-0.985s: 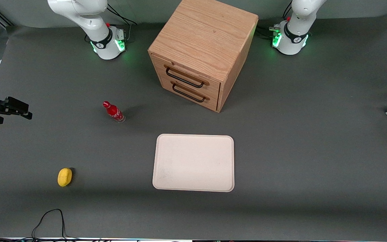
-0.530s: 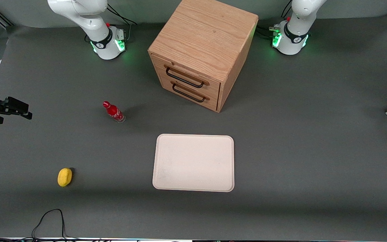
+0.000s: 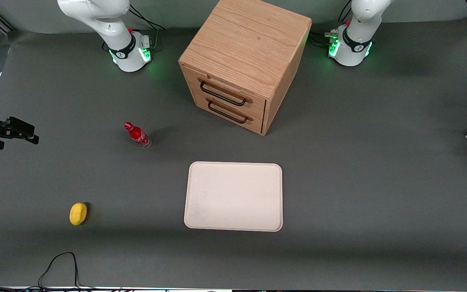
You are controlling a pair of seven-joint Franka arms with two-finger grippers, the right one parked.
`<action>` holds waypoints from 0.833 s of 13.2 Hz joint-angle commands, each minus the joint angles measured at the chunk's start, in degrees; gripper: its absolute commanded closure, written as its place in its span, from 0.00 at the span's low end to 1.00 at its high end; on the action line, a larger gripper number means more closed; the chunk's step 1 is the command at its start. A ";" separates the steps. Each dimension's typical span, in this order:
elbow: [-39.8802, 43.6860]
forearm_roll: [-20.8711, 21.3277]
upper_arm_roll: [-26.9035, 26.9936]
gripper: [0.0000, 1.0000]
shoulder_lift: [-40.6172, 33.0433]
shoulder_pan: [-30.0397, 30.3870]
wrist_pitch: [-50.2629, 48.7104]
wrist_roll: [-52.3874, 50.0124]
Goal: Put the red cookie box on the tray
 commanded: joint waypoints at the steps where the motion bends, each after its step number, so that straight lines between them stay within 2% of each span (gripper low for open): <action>1: -0.38 -0.96 0.50 0.00 0.44 -0.80 2.11 -1.06; 7: -0.47 -1.31 0.50 0.02 0.53 -0.80 2.38 -1.24; 8: -0.65 -2.01 0.50 0.20 0.53 -0.89 2.99 -2.02; 9: -0.82 -2.54 0.50 0.55 0.53 -1.50 2.99 -3.33; 10: -0.91 -2.54 0.50 0.75 0.53 -1.59 2.99 -3.17; 11: -0.91 -2.54 0.50 0.78 0.53 -1.68 2.99 -3.17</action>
